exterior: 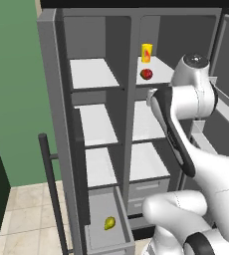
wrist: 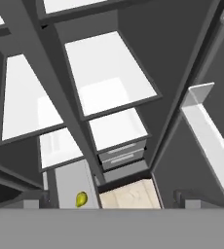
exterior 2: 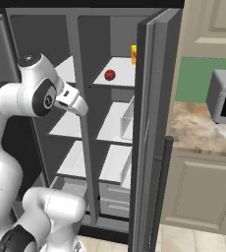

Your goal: Take the mango and pear from the fridge shelf and place them in the freezer drawer to begin freezing them.

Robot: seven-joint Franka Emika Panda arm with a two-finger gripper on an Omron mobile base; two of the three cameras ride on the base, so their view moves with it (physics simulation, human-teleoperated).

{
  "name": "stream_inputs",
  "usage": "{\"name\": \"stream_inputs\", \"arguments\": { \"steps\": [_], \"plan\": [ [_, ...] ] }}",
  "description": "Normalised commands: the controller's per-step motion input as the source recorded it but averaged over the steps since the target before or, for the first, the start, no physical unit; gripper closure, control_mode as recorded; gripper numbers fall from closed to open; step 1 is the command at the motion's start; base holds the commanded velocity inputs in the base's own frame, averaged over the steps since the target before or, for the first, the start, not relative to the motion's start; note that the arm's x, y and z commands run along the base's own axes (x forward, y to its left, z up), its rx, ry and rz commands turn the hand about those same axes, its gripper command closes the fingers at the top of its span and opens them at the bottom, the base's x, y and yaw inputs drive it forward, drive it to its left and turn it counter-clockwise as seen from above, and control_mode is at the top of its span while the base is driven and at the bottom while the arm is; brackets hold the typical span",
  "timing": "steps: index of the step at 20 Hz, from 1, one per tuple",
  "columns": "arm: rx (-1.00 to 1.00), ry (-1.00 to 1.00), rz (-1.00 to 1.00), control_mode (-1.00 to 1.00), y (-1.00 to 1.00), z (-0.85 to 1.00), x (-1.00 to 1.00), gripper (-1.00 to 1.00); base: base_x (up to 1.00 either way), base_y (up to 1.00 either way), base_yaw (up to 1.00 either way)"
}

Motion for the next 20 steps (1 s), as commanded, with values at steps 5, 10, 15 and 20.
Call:
{"name": "stream_inputs", "arguments": {
  "steps": [5,10,15,20],
  "plan": [
    [-0.08,-0.06,0.0,-1.0,-0.3,0.57,0.07,-1.0,0.0,0.0,0.0],
    [-0.06,-0.08,0.01,-1.0,-0.18,0.21,0.21,-1.0,0.0,0.0,0.0],
    [-0.03,-0.15,0.08,-1.0,-0.14,0.0,0.4,-1.0,0.0,0.0,0.0],
    [0.0,-0.14,0.12,-1.0,-0.14,0.0,0.48,-1.0,0.0,0.0,0.0]
  ]
}}
